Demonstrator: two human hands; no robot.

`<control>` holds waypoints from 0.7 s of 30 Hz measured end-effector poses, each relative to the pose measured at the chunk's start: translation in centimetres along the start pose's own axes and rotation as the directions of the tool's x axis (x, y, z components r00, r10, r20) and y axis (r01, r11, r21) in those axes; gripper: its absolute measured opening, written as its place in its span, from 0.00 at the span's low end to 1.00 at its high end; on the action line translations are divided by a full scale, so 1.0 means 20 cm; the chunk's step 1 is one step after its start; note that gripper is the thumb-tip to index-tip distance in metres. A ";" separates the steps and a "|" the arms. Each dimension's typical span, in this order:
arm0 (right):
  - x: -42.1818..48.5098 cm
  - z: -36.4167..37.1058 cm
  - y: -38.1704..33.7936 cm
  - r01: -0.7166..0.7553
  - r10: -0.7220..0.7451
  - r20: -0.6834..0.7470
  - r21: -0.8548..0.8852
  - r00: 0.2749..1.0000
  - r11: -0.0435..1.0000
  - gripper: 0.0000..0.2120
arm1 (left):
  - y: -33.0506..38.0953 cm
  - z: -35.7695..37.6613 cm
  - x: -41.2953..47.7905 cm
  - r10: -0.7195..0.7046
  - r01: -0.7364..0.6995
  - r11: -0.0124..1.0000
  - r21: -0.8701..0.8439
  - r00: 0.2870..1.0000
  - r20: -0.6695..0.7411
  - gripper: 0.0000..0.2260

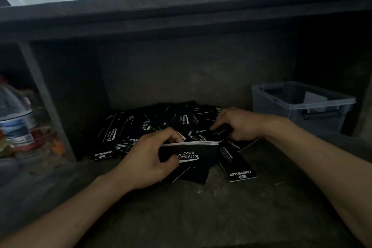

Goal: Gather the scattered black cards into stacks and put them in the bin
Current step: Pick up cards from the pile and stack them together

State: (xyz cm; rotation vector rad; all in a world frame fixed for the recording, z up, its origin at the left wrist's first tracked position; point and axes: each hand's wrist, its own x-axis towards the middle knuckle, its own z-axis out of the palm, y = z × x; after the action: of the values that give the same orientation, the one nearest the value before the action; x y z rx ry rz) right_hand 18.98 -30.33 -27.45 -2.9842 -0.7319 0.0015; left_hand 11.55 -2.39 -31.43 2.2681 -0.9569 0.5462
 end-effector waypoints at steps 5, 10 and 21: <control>0.02 0.02 0.04 -0.021 0.019 0.019 0.127 1.000 0.992 0.28 | 0.01 0.00 0.00 0.029 -0.029 0.999 -0.016 1.000 -0.012 0.11; 0.00 0.00 0.07 -0.044 0.044 -0.089 0.003 0.995 0.999 0.18 | 0.01 0.01 0.00 0.025 -0.025 1.000 0.002 0.999 -0.038 0.11; -0.10 -0.08 -0.21 0.114 -0.160 -0.005 0.725 0.987 0.679 0.09 | 0.00 0.01 0.00 -0.082 0.079 0.995 -0.057 0.995 -0.048 0.24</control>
State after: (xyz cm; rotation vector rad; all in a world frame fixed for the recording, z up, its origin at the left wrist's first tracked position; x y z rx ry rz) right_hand 15.24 -27.72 -25.70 -2.1627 -0.7352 0.3024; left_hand 11.60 -2.60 -31.64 2.2223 -0.8418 0.5324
